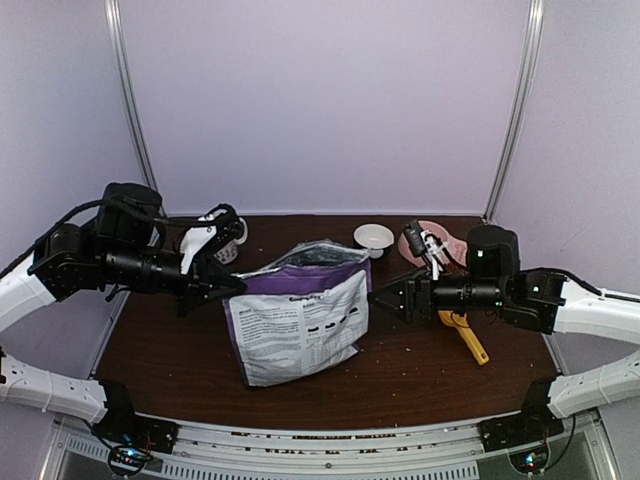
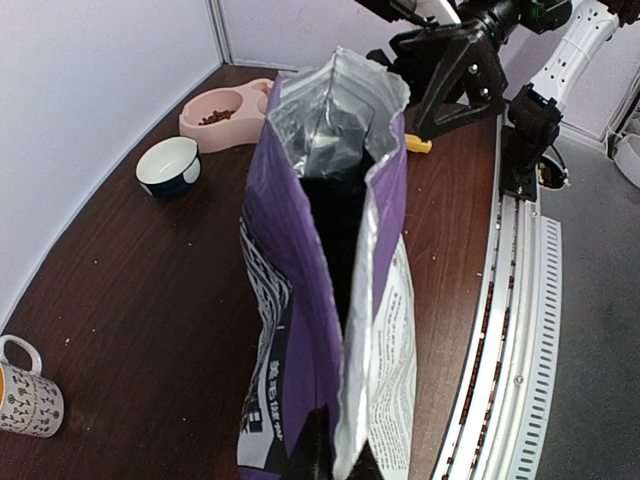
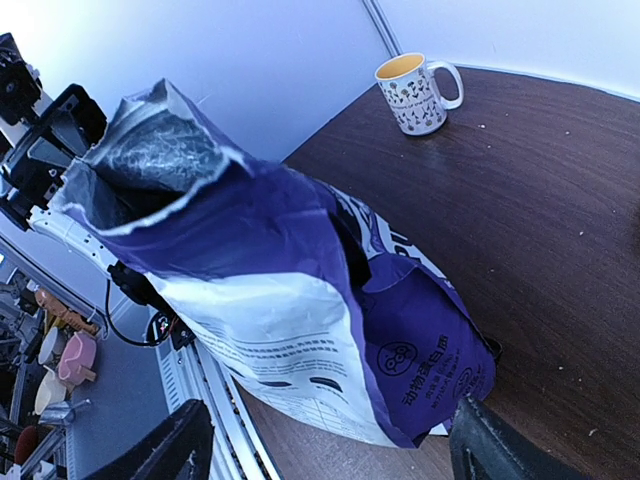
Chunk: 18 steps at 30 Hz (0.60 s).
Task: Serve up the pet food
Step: Adjust the pet food bag at the center of the board.
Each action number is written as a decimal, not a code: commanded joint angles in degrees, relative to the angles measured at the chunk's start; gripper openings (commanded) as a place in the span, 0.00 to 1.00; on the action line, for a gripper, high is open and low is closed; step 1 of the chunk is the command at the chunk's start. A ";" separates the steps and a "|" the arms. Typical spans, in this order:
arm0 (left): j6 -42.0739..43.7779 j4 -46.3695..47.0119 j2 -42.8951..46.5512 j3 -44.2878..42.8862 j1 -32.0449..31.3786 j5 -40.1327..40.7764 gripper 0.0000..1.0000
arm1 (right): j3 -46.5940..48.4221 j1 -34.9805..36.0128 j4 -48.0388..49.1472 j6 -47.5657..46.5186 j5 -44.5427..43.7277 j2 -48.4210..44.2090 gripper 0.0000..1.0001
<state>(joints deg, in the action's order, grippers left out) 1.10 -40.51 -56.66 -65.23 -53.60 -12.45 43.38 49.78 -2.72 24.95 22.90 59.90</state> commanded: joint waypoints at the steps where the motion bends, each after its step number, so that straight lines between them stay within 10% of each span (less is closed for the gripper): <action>1: 0.06 9.66 1.97 -0.95 0.52 -1.45 0.00 | -4.10 -0.35 13.87 -0.58 3.28 1.72 0.83; 18: -0.17 9.49 2.08 -0.42 0.52 -0.85 0.00 | -3.65 -0.28 27.73 -2.85 9.00 15.37 0.82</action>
<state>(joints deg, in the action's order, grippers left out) 1.06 -40.40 -56.40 -64.90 -53.56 -12.64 39.03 49.36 20.10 22.70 30.50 73.56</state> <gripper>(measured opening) 0.006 0.826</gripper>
